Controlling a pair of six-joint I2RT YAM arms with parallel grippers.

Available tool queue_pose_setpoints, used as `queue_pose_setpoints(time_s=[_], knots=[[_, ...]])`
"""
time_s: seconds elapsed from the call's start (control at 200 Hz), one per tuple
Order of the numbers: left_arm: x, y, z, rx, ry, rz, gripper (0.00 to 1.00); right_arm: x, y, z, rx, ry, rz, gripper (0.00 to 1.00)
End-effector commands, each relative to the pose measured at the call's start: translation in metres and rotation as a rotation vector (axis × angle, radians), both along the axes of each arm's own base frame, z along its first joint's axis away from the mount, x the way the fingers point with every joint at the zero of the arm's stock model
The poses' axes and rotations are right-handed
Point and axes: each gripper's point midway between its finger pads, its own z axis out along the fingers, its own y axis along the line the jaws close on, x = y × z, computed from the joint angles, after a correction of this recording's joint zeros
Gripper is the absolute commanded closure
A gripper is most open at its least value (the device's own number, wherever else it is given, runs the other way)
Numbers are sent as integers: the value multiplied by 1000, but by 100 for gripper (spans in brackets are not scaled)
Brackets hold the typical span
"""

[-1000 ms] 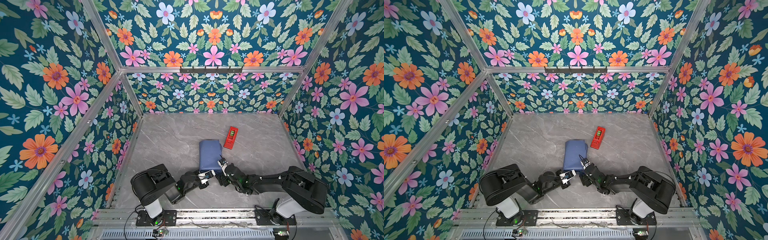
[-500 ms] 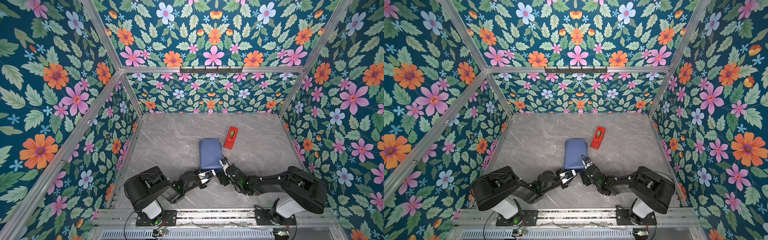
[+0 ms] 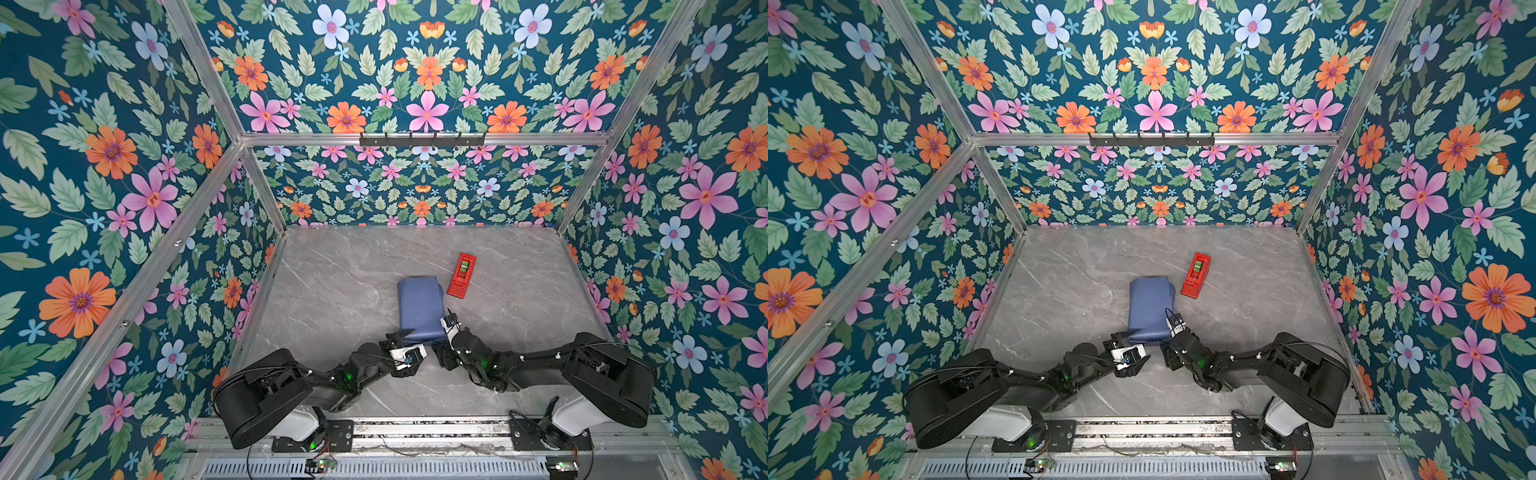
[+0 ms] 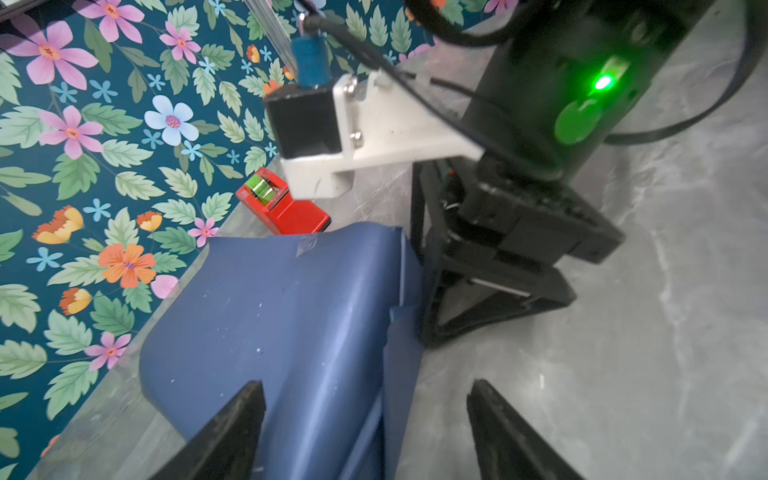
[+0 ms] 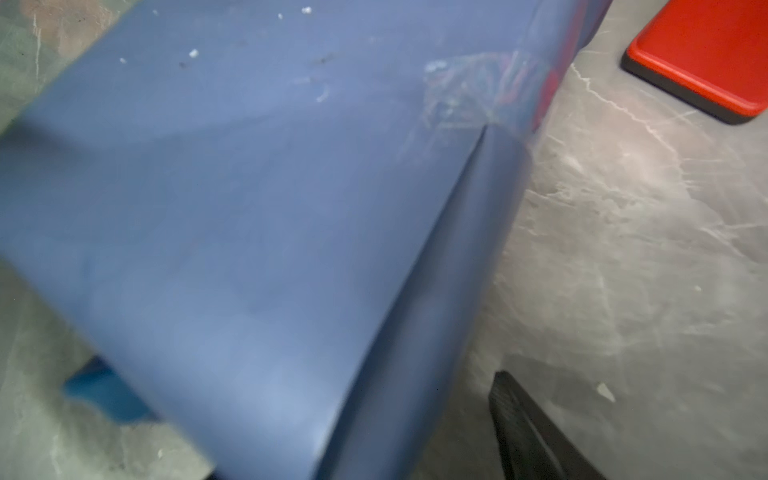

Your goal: Wrap the gift box in paper

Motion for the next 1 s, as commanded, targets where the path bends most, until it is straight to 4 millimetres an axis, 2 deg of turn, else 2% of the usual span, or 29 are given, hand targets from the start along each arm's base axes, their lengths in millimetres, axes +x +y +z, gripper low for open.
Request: queue_pose_setpoints(time_s=[0.0,0.29,0.81,0.995], knots=[[12,1,9,14,-87,15,14,5,1,5,20,-16,-23,33],[27,-5,0,76,-116,-8,0,5,1,5,17,-17,-27,34],[42,-5,-12,89,-122,-12,0,7,1,4,15,-16,-33,35],[45,-7,-17,88,-111,-12,3,8,1,6,17,-19,-36,35]])
